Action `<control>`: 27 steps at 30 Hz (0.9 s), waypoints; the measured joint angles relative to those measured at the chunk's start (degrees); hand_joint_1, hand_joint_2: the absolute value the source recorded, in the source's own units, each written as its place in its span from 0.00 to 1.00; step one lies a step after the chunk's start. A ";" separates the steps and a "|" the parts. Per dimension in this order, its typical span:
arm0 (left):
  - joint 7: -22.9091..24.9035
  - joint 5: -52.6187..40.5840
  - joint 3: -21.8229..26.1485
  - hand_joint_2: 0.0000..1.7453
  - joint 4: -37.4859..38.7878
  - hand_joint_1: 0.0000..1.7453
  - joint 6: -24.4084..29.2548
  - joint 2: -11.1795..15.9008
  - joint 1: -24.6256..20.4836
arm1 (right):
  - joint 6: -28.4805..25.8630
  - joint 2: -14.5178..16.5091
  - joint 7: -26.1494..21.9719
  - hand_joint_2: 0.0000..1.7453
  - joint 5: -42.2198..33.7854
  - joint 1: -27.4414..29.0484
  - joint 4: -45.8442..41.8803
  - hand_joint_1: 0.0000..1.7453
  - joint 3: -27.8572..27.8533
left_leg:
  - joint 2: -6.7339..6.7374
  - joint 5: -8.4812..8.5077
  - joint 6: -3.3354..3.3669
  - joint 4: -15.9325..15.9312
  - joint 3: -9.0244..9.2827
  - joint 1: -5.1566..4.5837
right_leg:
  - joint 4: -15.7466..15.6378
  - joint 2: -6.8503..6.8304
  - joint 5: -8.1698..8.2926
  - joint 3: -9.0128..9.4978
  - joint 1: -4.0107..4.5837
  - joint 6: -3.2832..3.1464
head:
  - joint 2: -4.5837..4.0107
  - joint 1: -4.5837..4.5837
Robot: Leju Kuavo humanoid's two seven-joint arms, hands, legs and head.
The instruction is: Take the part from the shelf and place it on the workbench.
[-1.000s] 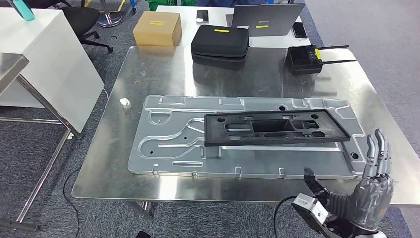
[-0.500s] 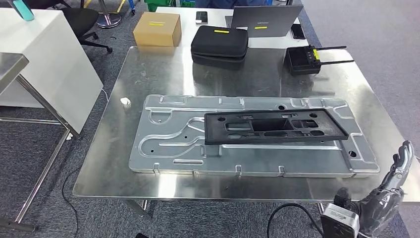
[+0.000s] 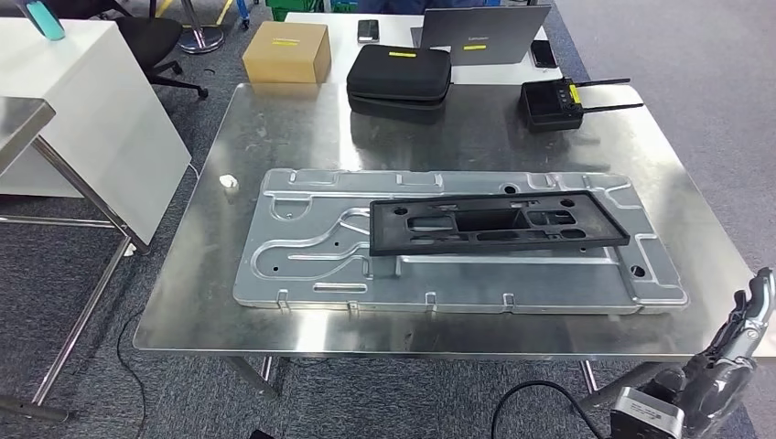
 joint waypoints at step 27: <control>-0.14 0.49 0.33 0.00 0.00 0.00 0.67 0.14 0.28 | -0.03 0.86 -1.20 0.00 -1.92 2.24 0.15 0.00 0.01 | 0.34 -0.70 1.46 -0.40 1.31 -0.08 | 0.59 -0.07 -0.65 0.53 -0.20 1.34 | 0.00 0.01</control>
